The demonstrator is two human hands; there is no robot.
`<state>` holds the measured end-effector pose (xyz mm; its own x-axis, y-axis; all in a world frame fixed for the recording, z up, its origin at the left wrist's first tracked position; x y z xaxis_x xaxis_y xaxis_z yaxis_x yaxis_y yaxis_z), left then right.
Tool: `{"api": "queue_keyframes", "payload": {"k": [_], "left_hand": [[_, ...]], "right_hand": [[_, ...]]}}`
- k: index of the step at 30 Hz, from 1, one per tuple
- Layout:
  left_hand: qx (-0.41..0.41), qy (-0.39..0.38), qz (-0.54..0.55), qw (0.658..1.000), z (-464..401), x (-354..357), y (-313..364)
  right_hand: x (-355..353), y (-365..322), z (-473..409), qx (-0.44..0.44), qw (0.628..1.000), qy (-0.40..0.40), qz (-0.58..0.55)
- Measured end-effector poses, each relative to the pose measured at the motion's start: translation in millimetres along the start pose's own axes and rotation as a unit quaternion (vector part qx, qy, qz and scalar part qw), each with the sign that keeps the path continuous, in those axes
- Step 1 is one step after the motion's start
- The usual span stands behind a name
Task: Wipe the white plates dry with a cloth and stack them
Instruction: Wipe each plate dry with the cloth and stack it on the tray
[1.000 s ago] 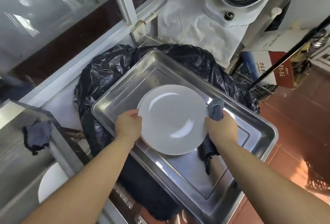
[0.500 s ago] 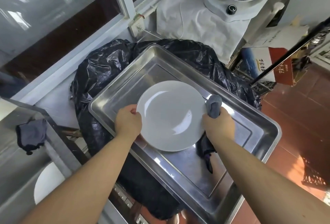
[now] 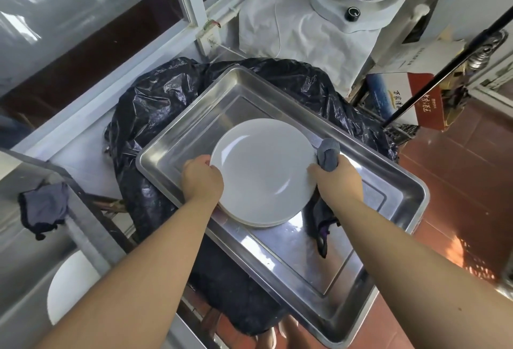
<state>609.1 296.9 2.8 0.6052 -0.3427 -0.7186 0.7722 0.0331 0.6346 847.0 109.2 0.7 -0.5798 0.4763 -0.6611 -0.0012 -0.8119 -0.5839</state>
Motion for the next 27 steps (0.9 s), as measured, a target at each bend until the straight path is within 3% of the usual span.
{"api": "queue_keyframes", "payload": {"k": [5,9,13,19,27], "left_hand": [[-0.002,-0.005,-0.006,1.000,12,-13,2],[0.038,-0.030,0.015,0.999,47,-28,7],[0.062,-0.042,0.033,0.997,85,-46,15],[0.076,-0.006,0.046,0.996,136,-78,20],[0.019,0.120,0.035,0.992,232,-137,-8]], "right_hand": [[-31,10,11,0.011,0.998,0.056,0.002],[-57,11,38,0.028,0.998,0.045,-0.039],[-73,-5,75,-0.015,0.999,0.024,-0.046],[-76,-38,123,-0.109,0.990,-0.064,-0.063],[-57,-86,181,-0.235,0.953,-0.190,-0.039]]}}
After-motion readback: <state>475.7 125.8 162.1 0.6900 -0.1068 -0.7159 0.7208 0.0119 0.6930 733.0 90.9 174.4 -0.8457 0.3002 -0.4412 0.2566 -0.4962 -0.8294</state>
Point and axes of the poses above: each hand's wrist, its own z-axis away from the middle knuckle, its own x-axis out of the palm, y = z × x, the point moved 4 cm from there along -z, towards the middle knuckle, and after that the axes turned 4 degrees about x, right-handed, at the moved point
